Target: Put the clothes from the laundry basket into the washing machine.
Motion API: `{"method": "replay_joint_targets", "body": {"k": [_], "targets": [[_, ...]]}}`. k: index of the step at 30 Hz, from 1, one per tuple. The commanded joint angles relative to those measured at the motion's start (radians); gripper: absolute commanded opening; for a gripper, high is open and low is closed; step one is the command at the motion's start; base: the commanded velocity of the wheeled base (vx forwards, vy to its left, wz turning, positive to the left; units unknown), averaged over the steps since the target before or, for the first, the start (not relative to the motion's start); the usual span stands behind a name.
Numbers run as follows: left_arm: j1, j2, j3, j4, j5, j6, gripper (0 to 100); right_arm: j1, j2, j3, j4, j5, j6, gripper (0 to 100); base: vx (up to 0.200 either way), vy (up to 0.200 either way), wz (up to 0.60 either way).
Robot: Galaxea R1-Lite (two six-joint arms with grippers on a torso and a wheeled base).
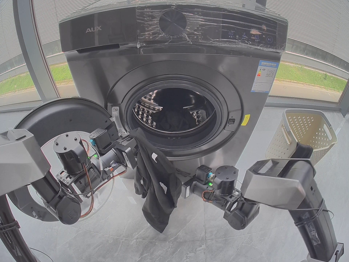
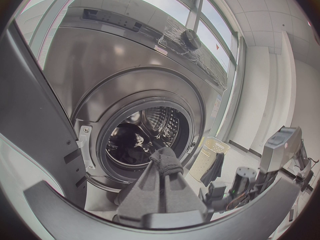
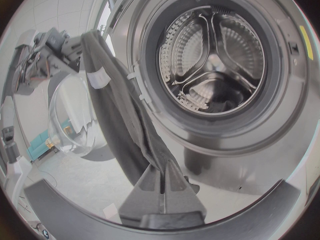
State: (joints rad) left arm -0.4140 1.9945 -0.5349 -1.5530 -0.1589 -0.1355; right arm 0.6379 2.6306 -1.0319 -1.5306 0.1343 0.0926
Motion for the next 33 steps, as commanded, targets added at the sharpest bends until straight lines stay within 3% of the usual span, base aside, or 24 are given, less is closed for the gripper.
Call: {"method": "replay_joint_targets", "body": {"k": [1,8,15,18,33], "targets": [[0.003,-0.003,0.004,-0.004,-0.004,0.001,0,-0.067,-0.219,0.116,-0.003,-0.010,0.006,0,0.000,0.000,0.00],[0.003,-0.042,0.015,-0.004,-0.008,0.001,0,-0.090,-0.417,0.245,-0.029,-0.012,0.032,0,0.000,0.000,0.00],[0.009,-0.085,0.029,-0.004,-0.022,-0.010,0,-0.121,-0.632,0.414,-0.029,-0.005,0.116,0,0.000,0.000,0.00],[0.017,-0.083,0.027,-0.004,-0.022,-0.012,0,-0.122,-0.670,0.415,-0.029,-0.002,0.131,0,0.000,0.000,0.00],[0.009,-0.108,-0.013,-0.004,-0.019,-0.010,0,-0.118,-0.693,0.375,-0.031,-0.013,0.110,0,0.000,0.000,0.00]]}}
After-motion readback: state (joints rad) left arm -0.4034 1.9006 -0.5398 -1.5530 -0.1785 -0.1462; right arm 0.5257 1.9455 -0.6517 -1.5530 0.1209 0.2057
